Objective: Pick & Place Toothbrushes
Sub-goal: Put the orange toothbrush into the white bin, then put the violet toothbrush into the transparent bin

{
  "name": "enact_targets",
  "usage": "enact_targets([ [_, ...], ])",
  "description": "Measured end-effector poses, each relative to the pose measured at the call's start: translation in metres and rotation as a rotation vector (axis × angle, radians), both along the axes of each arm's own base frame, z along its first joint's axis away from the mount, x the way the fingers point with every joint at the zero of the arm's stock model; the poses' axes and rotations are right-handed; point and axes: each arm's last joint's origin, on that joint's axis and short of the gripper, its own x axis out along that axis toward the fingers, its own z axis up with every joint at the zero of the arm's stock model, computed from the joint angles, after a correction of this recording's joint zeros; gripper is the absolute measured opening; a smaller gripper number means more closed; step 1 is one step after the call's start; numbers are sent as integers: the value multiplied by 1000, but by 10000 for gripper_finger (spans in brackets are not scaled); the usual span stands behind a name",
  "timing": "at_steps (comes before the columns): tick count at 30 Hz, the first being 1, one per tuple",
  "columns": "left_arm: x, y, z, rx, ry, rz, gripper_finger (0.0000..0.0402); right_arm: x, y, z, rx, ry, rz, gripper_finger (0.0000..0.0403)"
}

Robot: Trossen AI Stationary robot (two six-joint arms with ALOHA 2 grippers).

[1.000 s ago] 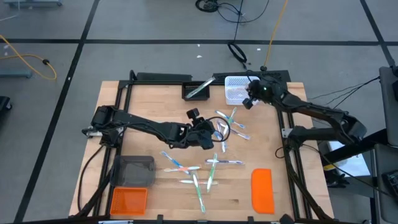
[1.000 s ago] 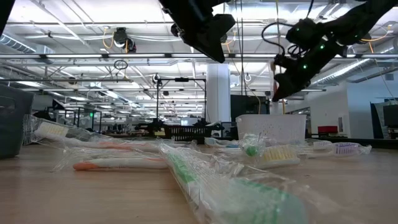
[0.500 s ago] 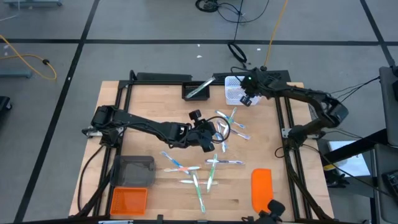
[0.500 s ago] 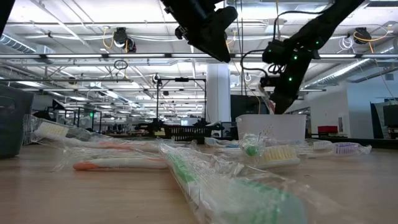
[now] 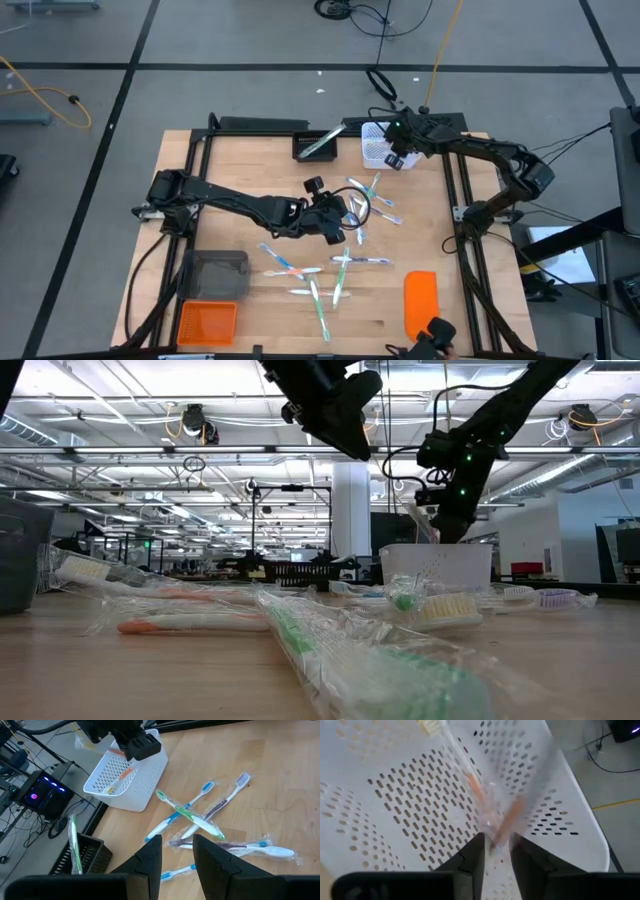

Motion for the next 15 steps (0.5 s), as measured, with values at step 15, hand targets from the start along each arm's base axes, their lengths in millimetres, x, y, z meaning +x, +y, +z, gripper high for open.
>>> enact_targets([
  [15, 0, 0, 0, -1, -1, 1, 113, 1, 12, 23, -87, -30, 70, 147],
])
